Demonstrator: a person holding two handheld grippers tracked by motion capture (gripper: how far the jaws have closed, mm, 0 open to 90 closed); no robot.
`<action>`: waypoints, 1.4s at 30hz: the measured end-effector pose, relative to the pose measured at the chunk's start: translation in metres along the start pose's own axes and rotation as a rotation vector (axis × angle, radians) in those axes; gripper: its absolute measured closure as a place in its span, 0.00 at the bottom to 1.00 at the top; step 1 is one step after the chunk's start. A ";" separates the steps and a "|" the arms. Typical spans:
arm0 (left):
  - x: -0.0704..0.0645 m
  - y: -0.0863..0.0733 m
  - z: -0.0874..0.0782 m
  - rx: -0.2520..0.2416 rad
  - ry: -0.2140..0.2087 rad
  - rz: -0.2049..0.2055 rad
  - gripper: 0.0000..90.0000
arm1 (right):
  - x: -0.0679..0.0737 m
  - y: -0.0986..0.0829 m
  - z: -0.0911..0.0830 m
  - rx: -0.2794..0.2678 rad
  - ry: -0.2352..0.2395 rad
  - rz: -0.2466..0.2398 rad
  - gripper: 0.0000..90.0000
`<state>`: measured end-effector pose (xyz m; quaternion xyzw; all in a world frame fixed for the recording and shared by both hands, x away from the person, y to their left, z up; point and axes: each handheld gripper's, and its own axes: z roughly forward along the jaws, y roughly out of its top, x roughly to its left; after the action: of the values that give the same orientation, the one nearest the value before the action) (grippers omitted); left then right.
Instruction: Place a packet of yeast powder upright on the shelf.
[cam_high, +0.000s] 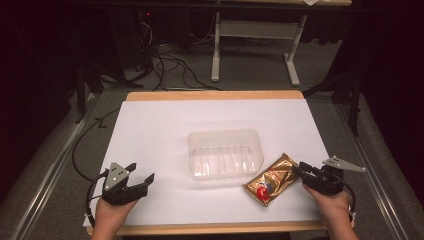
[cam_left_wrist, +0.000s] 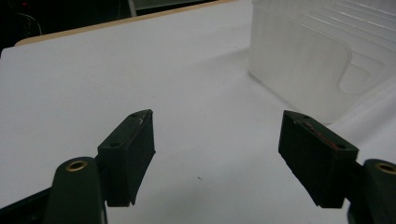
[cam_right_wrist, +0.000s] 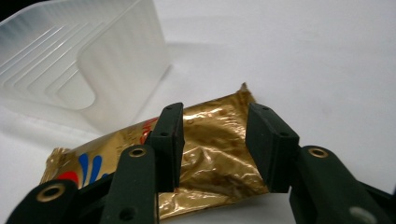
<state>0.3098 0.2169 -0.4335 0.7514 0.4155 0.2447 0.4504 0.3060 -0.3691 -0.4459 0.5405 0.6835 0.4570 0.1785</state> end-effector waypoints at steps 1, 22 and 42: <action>0.000 -0.001 -0.001 0.001 0.002 0.002 0.31 | -0.002 0.000 0.000 -0.005 0.000 0.008 0.61; -0.002 -0.005 -0.006 0.013 0.006 0.001 0.30 | -0.038 -0.011 0.009 0.018 0.034 0.254 0.29; 0.003 -0.004 -0.011 -0.011 0.019 -0.005 0.31 | -0.038 -0.018 0.020 0.084 0.156 0.346 0.49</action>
<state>0.3014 0.2257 -0.4318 0.7456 0.4204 0.2530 0.4509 0.3234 -0.3950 -0.4807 0.6196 0.6107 0.4926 0.0211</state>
